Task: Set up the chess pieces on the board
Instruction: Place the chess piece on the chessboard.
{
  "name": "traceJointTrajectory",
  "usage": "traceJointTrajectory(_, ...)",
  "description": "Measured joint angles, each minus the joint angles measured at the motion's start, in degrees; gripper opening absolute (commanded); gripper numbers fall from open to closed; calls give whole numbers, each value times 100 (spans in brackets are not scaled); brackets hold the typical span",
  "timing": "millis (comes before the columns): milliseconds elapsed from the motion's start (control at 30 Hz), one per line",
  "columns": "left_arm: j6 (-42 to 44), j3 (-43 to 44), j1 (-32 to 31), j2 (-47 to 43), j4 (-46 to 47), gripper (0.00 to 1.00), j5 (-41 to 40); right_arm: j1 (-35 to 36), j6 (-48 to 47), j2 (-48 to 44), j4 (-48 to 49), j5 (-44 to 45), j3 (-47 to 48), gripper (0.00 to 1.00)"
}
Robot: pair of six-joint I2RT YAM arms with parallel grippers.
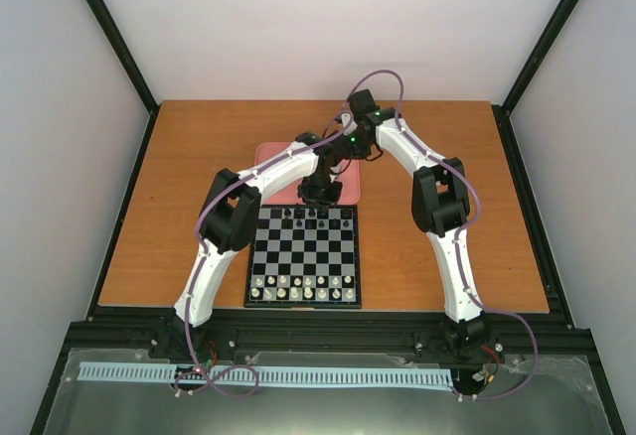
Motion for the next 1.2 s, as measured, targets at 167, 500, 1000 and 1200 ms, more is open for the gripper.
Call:
traceJointTrajectory(167,4,-11,0,0,2,22,-2,0,0,0,0,-7,0,53)
traceJointTrajectory(500,2,-4,0,0,-2,24,-2,0,-2,0,0,-7,0,53)
traceJointTrajectory(1000,7,398,0,90,-216,29,-26,0,0,0,92,-11,0,53)
traceJointTrajectory(1200,26,839,46,264,-553,42,-170,-28,13,-2,199,-33,4,53)
